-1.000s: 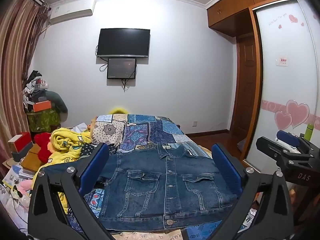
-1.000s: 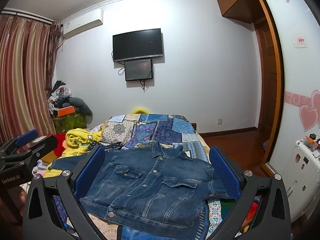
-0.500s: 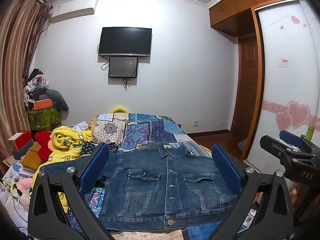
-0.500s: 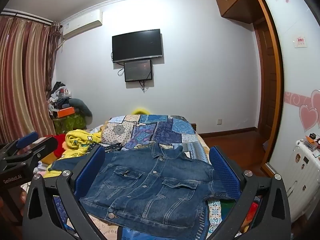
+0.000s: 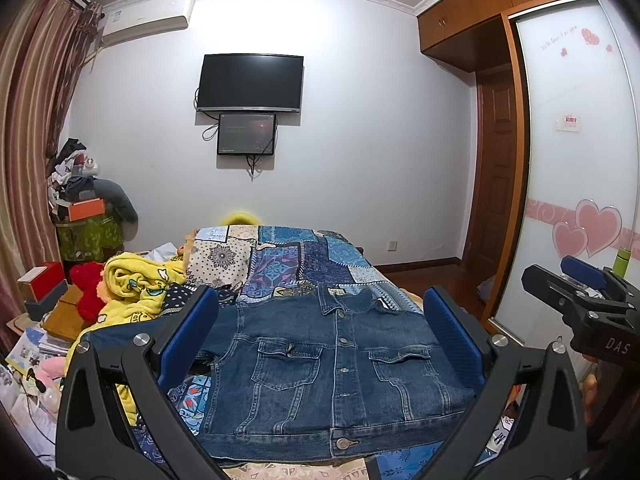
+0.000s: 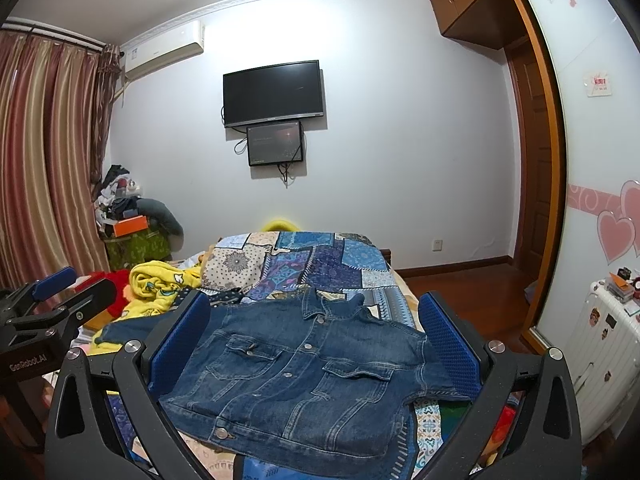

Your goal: Fold large clothes

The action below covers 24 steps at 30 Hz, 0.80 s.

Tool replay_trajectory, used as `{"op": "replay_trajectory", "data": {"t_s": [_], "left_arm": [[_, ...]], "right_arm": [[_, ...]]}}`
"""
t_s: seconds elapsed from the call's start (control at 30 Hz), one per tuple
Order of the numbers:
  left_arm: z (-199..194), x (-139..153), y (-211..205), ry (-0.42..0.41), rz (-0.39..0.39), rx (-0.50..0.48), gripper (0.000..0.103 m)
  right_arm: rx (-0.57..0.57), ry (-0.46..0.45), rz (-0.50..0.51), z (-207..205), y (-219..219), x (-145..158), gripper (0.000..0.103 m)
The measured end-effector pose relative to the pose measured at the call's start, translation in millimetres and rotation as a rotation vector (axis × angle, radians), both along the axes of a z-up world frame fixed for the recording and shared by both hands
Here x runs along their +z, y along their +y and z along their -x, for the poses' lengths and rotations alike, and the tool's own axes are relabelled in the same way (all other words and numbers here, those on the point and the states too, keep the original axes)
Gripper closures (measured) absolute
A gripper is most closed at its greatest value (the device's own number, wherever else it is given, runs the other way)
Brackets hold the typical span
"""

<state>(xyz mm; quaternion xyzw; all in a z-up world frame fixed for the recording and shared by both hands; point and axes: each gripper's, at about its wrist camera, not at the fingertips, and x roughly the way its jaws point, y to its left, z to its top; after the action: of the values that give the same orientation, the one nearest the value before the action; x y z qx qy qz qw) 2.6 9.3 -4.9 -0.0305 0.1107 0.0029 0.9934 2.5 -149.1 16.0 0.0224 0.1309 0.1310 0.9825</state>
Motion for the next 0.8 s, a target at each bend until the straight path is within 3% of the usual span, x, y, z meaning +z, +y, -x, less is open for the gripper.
{"op": "replay_trajectory", "data": {"t_s": [0.8], "left_arm": [[-0.2,2.2,-2.2,0.001,-0.002,0.001,0.000]], "right_arm": [[0.001,-0.001,-0.003,0.6,1.1,1.8,0.000]]}}
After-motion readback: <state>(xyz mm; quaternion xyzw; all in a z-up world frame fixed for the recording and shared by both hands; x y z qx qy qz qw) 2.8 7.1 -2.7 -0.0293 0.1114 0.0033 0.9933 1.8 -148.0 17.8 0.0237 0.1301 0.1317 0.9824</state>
